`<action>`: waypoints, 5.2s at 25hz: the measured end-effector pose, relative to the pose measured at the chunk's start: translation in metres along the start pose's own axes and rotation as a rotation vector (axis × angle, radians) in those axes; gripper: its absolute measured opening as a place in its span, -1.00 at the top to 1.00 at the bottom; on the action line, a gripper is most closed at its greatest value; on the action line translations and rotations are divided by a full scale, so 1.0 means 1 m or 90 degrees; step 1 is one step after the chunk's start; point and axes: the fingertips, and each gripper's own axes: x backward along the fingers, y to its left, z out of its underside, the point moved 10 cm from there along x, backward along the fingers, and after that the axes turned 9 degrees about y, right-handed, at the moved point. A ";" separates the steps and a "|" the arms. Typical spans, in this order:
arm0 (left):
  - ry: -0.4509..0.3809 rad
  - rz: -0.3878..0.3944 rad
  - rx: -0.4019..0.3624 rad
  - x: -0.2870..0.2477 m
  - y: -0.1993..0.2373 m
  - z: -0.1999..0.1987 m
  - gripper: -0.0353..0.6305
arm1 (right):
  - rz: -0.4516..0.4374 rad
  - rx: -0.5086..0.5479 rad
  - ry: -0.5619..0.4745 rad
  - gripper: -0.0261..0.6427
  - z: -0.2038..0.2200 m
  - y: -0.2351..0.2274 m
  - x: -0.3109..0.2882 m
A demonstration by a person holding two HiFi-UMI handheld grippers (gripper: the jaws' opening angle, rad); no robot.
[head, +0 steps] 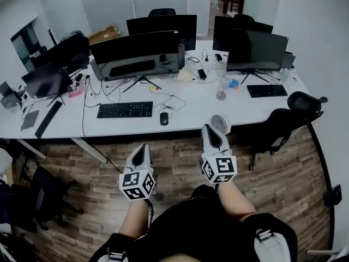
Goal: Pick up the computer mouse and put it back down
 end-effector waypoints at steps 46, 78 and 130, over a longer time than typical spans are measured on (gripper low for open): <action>0.344 -0.066 0.053 -0.385 0.091 0.027 0.01 | -0.050 -0.041 0.129 0.93 0.040 -0.117 -0.352; 0.472 -0.066 -0.047 -0.443 0.083 0.137 -0.06 | 0.034 -0.037 0.194 0.93 0.060 -0.149 -0.326; 0.217 -0.018 -0.020 -0.375 0.103 -0.033 -0.10 | 0.000 -0.038 0.155 0.93 0.067 -0.107 -0.347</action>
